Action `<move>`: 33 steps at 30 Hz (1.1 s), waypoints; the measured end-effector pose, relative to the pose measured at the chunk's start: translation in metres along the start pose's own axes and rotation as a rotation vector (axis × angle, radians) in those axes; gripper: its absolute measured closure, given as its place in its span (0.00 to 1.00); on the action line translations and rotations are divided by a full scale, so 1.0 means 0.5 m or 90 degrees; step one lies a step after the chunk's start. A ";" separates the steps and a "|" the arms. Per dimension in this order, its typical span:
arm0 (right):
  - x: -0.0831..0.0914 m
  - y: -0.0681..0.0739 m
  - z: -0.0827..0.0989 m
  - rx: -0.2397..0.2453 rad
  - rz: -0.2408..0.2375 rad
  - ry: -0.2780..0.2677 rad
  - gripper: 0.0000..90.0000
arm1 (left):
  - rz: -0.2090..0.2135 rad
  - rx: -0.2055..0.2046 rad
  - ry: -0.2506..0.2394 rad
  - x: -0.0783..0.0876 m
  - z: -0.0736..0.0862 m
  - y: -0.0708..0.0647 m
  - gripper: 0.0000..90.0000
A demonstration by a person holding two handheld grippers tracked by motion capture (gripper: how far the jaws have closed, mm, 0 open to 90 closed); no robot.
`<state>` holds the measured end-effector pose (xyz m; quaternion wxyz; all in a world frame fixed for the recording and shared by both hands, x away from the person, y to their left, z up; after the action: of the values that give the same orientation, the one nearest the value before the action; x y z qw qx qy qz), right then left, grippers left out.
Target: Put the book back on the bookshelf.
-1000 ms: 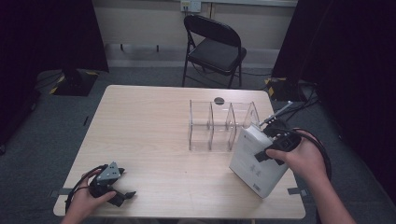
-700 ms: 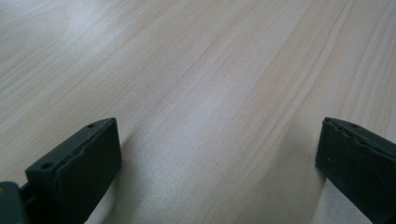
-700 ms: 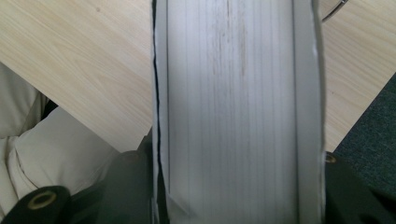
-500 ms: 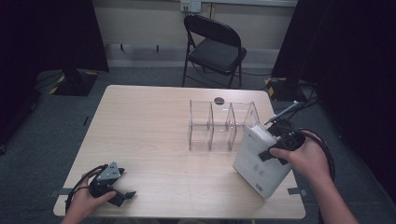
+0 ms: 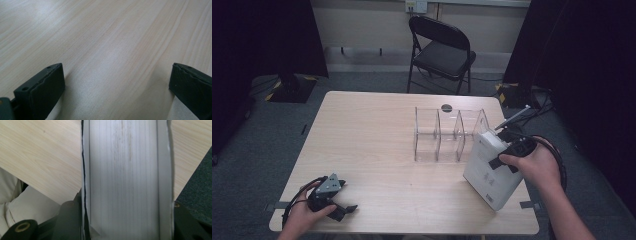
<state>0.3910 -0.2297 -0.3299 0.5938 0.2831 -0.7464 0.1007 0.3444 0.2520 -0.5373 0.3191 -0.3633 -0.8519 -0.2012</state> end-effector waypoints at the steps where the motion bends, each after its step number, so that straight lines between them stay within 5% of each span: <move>1: -0.002 0.001 -0.001 -0.006 0.000 0.003 0.58 | 0.000 -0.004 0.002 0.000 0.000 0.001 0.00; 33: 0.000 -0.017 -0.051 -0.054 0.017 -0.001 0.59 | 0.000 0.000 0.000 0.000 0.000 0.000 0.00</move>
<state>0.4169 -0.2242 -0.3243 0.6032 0.2474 -0.7544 0.0766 0.3445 0.2519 -0.5372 0.3190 -0.3636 -0.8518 -0.2013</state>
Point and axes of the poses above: each handheld gripper's, and its own axes: x roughly backward along the jaws, z roughly out of its underside, y roughly to its left, the point moved 5 cm from there along -x, roughly forward along the jaws, and after that the axes turned 9 degrees about -z, right-handed, at the moved point
